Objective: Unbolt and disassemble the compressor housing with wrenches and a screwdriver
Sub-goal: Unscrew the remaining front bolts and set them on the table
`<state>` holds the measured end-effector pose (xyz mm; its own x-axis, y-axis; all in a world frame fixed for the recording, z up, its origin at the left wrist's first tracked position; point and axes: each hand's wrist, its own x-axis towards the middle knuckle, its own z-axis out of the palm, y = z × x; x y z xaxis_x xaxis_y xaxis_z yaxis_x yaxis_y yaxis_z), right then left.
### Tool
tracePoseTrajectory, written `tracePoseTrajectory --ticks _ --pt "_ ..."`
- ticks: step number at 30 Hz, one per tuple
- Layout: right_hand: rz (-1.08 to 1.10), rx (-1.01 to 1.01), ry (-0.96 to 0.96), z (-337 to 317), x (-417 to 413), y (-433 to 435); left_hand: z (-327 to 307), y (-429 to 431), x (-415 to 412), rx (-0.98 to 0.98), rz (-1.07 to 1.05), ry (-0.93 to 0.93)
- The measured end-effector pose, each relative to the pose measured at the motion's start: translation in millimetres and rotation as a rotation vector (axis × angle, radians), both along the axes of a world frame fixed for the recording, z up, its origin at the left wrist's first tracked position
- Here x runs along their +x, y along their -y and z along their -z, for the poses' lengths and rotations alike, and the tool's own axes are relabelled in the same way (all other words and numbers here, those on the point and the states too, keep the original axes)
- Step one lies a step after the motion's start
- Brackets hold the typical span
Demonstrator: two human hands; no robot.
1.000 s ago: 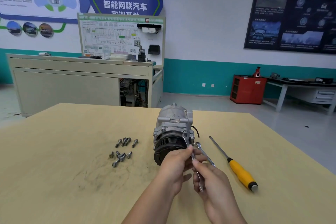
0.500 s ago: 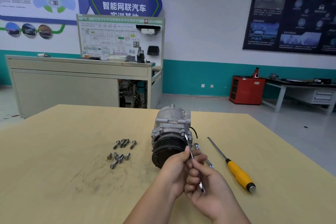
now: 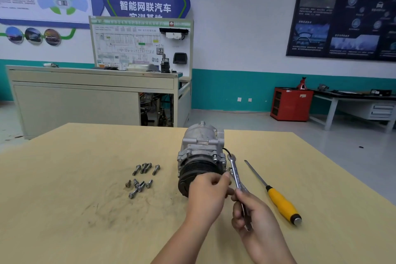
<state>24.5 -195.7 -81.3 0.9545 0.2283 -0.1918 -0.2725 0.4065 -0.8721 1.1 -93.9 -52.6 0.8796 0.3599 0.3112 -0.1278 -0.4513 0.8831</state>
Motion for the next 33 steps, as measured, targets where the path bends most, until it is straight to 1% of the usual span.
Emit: tracePoseTrajectory --ticks 1,3,4,6,9,21,30,33 --pt "0.011 -0.013 0.029 1.7 3.8 2.3 1.3 -1.3 3.7 0.022 -0.073 0.042" --pt "0.019 -0.029 0.083 5.6 11.6 4.6 4.7 -7.7 11.7 0.194 -0.256 0.137" --pt "0.011 -0.045 0.104 9.0 15.1 4.6 4.7 -10.0 15.7 0.279 -0.317 0.148" --pt "-0.014 -0.065 0.119 16.1 19.0 4.2 3.6 -14.5 26.2 0.408 -0.371 0.138" --pt "-0.024 -0.072 0.147 23.2 22.1 3.9 2.9 -19.5 41.6 0.526 -0.429 0.078" --pt "-0.062 -0.122 0.172 27.9 18.7 3.0 5.8 -14.8 51.3 0.615 -0.51 0.065" --pt "-0.066 -0.165 0.177 27.8 15.7 4.1 7.0 -14.7 45.2 0.521 -0.497 0.077" --pt "-0.062 -0.18 0.18 26.5 16.1 3.9 8.3 -14.1 38.7 0.458 -0.477 0.101"
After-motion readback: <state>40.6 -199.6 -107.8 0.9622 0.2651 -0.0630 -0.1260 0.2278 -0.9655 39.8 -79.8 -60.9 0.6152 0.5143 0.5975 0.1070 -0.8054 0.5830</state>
